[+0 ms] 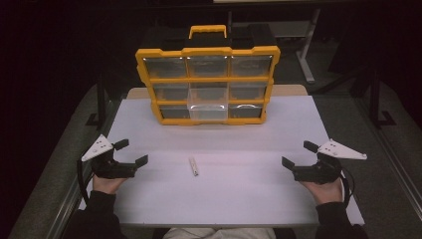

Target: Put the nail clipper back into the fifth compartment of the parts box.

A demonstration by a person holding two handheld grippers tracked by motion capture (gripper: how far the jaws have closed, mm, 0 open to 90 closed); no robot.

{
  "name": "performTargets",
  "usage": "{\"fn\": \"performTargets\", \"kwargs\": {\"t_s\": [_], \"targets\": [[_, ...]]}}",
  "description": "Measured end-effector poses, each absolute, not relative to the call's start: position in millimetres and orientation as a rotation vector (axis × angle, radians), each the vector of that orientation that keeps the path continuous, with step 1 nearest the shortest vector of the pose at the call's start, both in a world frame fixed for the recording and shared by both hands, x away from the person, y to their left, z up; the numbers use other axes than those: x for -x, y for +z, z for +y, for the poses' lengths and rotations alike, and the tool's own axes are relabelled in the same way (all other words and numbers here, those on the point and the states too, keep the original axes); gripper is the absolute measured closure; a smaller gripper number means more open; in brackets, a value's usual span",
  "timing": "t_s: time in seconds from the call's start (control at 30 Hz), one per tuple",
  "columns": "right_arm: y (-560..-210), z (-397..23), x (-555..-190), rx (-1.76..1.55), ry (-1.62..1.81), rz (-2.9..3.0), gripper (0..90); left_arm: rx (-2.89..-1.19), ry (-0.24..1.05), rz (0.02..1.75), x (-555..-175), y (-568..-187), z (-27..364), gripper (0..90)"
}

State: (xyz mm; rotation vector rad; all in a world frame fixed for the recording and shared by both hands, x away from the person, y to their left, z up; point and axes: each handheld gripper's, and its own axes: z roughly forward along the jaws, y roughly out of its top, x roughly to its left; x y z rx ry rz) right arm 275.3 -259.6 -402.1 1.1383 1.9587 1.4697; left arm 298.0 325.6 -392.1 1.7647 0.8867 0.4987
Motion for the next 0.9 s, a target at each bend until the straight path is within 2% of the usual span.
{"fn": "performTargets", "kwargs": {"t_s": [0.9], "targets": [[-398,-245,-278,-1.127,1.449,2.026,0.0,-1.771,0.510,0.898,-301,-396,324,0.0]]}}
